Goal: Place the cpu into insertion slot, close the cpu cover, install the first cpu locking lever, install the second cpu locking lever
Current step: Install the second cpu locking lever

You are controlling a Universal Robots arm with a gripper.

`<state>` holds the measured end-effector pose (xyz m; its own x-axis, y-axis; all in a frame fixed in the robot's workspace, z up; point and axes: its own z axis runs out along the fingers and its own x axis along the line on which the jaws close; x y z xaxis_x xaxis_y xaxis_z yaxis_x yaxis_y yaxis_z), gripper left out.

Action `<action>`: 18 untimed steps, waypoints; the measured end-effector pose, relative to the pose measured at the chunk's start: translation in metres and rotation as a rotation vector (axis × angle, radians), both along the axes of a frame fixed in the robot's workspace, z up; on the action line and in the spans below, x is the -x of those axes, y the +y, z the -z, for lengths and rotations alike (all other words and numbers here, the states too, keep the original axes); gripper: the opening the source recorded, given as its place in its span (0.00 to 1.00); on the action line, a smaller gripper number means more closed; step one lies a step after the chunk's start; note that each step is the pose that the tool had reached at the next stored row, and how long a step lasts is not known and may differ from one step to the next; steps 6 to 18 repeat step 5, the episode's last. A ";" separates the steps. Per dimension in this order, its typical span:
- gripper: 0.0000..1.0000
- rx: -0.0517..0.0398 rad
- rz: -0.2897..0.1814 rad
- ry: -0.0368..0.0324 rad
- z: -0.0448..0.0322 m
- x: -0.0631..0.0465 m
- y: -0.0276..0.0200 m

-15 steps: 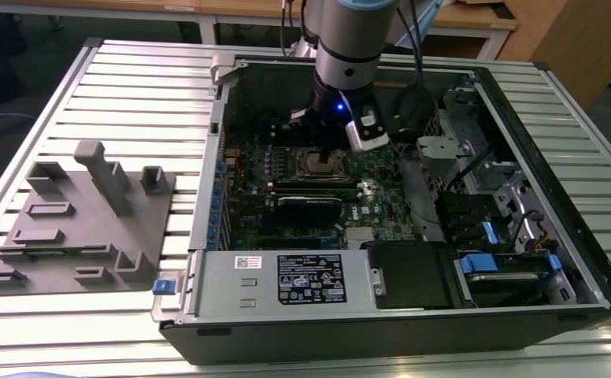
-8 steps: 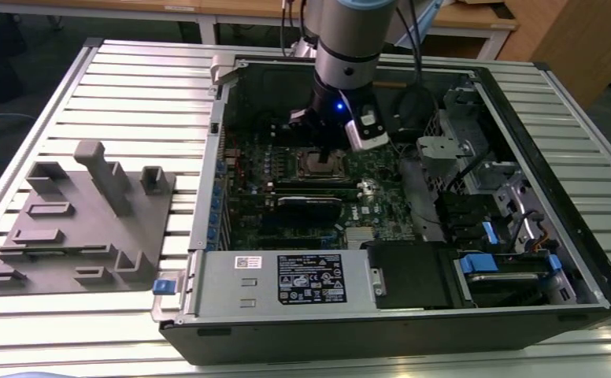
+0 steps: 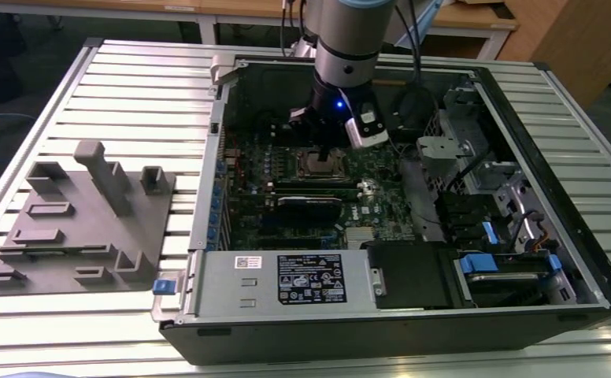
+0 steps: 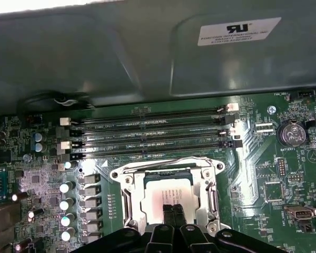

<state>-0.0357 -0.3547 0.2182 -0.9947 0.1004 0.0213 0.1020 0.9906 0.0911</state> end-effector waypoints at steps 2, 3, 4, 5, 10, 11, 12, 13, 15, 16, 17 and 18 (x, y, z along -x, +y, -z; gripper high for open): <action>0.11 0.0000 0.000 0.0000 0.0000 0.000 0.0003; 0.11 0.0000 0.000 0.0000 0.0000 0.000 0.0005; 0.11 0.0001 0.000 0.0000 0.0000 0.000 0.0005; 0.11 0.0001 0.000 0.0000 0.0000 0.000 0.0005; 0.11 0.0001 0.000 0.0000 0.0000 0.000 0.0005; 0.11 0.0001 0.000 0.0000 0.0000 0.000 0.0005; 0.11 0.0001 0.000 0.0000 0.0000 0.000 0.0005; 0.11 0.0001 0.000 0.0000 0.0000 0.000 0.0005; 0.11 0.0001 0.000 0.0000 0.0000 0.000 0.0005; 0.11 0.0001 0.000 0.0000 0.0000 0.000 0.0005; 0.11 0.0001 0.000 0.0000 0.0000 0.000 0.0005; 0.11 0.0001 0.000 0.0000 0.0000 0.000 0.0005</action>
